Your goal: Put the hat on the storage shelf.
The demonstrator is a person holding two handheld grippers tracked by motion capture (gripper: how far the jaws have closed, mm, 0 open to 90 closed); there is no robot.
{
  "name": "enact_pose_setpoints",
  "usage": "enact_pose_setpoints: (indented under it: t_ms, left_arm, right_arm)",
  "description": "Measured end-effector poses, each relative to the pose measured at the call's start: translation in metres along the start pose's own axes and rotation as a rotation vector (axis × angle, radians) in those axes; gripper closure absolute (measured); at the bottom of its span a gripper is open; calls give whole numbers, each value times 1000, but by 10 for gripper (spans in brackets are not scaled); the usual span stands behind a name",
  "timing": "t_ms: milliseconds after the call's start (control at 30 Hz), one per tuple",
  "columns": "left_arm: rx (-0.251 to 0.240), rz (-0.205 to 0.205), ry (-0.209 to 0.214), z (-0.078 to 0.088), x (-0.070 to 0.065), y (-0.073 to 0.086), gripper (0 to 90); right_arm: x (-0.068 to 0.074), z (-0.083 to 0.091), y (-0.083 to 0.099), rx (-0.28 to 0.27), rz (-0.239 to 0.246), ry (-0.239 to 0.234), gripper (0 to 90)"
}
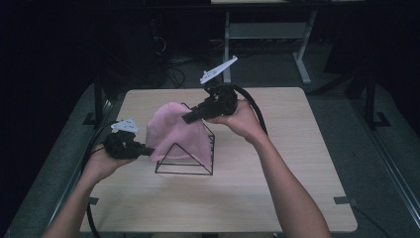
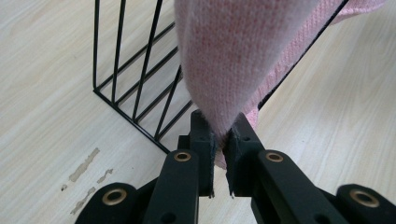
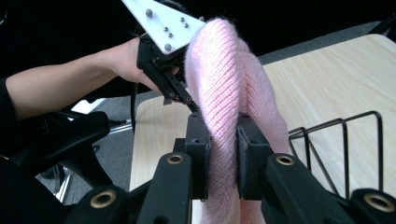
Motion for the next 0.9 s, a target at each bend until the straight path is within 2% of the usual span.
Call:
enact_pose_setpoints:
  t_ms: [100,567,633,833,900]
  left_arm:
    - [25,-4,-16,-3,0,2,830]
    - [63,10,-25,-20,4,13,828]
    - [84,0,-29,-24,4,16,829]
    - [86,14,-24,-31,6,20,828]
    - [103,8,-28,-34,6,22,829]
  right_arm:
    - [-2,-4,7,5,-4,-7,770]
    - [-3,-18,27,35,-25,-35,759]
    - [-3,-21,30,40,-27,-37,757]
    - [-4,-26,39,54,-37,-52,754]
    - [-4,-27,41,62,-39,-53,752]
Point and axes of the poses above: each handheld gripper's, and its own axes: z roughly backward along the jaws, y roughly out of its underside, x roughly to its left, the point moved 5 cm from there along -z, roughly forward along the jaws, and after that the axes turned 6 degrees about y, right-handed, at the moved point
